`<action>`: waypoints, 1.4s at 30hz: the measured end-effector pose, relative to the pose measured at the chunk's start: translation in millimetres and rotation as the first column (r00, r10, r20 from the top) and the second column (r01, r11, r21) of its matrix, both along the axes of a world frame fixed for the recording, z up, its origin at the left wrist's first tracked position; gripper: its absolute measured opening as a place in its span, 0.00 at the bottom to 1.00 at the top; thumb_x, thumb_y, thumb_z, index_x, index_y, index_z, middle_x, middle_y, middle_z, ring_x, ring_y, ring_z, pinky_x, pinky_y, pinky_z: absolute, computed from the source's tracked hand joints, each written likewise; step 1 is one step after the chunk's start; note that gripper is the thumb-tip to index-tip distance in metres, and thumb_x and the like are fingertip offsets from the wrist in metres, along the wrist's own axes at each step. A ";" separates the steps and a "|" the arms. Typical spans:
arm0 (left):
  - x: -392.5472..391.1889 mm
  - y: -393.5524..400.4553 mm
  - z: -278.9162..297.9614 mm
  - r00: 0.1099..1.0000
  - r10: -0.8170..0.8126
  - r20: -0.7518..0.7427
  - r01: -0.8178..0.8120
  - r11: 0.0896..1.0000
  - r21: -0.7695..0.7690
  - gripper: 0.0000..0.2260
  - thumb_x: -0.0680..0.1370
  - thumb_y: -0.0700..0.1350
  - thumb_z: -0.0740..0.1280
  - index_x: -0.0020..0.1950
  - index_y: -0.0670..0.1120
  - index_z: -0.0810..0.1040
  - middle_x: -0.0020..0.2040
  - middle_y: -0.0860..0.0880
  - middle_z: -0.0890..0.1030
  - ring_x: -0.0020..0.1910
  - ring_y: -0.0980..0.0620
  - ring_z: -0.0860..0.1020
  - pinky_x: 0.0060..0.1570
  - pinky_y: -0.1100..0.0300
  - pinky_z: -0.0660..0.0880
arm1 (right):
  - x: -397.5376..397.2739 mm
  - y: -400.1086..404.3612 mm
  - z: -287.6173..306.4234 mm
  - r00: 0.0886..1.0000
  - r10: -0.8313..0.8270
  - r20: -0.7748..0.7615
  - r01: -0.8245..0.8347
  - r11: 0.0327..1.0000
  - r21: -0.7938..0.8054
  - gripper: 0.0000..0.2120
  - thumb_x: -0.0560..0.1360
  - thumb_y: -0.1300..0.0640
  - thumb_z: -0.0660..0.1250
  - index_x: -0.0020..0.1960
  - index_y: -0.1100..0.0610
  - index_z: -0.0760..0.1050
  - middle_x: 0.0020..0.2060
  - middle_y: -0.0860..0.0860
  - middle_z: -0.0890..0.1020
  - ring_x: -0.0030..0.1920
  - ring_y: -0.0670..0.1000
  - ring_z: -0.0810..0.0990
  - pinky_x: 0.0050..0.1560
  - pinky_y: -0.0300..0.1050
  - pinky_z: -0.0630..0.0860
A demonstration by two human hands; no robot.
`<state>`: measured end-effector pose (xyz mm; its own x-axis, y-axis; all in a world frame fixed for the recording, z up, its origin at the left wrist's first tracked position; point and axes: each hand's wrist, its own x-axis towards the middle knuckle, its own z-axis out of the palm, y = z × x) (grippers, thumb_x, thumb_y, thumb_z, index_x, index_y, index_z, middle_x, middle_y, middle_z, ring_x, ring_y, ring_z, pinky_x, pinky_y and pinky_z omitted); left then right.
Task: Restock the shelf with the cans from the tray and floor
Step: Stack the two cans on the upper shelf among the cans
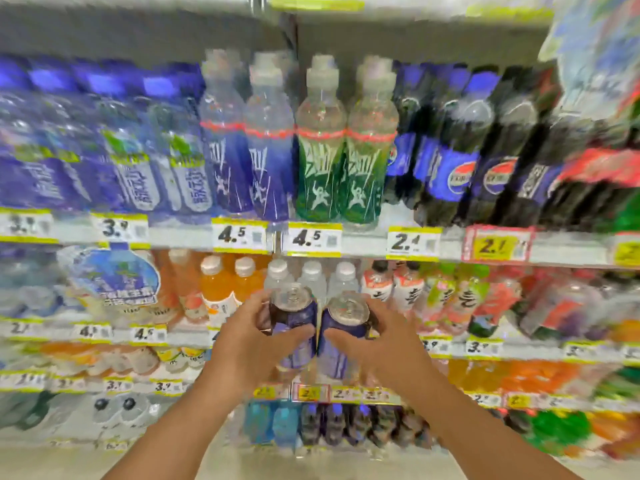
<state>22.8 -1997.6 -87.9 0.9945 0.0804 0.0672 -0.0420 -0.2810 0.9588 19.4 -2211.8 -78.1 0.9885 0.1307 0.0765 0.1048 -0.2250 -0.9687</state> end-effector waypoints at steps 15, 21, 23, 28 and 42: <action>-14.3 -49.1 274.1 0.984 0.066 0.165 -0.067 0.998 -0.001 0.17 0.68 0.44 0.80 0.51 0.54 0.77 0.36 0.70 0.82 0.38 0.74 0.79 0.32 0.77 0.72 | 1.4 -52.7 262.9 0.967 0.196 0.161 -0.197 0.980 -0.011 0.18 0.67 0.42 0.79 0.56 0.39 0.82 0.50 0.39 0.86 0.52 0.41 0.84 0.49 0.34 0.77; -13.0 -51.1 361.5 0.978 0.099 0.184 -0.118 0.989 0.093 0.26 0.57 0.67 0.78 0.51 0.61 0.81 0.50 0.60 0.83 0.49 0.63 0.81 0.40 0.65 0.75 | 7.3 -66.3 343.9 0.952 0.229 0.204 -0.230 0.973 -0.018 0.16 0.65 0.38 0.78 0.52 0.35 0.82 0.47 0.39 0.87 0.47 0.40 0.85 0.40 0.33 0.77; -5.9 -48.9 386.6 0.971 0.102 0.218 -0.131 0.984 0.121 0.29 0.53 0.72 0.76 0.50 0.62 0.81 0.49 0.57 0.84 0.47 0.58 0.83 0.41 0.59 0.78 | 14.3 -67.1 369.3 0.954 0.213 0.211 -0.215 0.977 -0.013 0.17 0.64 0.36 0.77 0.51 0.36 0.82 0.46 0.40 0.87 0.44 0.41 0.85 0.37 0.36 0.77; 20.2 -42.8 443.4 0.958 0.059 0.282 -0.094 0.989 0.113 0.33 0.49 0.73 0.76 0.49 0.60 0.82 0.47 0.58 0.85 0.47 0.56 0.84 0.48 0.52 0.81 | 34.5 -62.1 421.8 0.959 0.142 0.244 -0.144 0.990 -0.011 0.21 0.62 0.33 0.77 0.51 0.39 0.83 0.47 0.42 0.87 0.47 0.48 0.87 0.43 0.47 0.81; 107.6 -66.4 546.7 0.934 0.053 0.352 -0.084 0.994 0.071 0.22 0.59 0.65 0.79 0.45 0.53 0.84 0.40 0.53 0.87 0.34 0.56 0.85 0.28 0.62 0.80 | 122.1 -70.9 525.3 0.961 -0.019 0.276 0.039 0.997 -0.067 0.22 0.58 0.32 0.80 0.45 0.42 0.80 0.36 0.36 0.85 0.37 0.43 0.85 0.34 0.48 0.83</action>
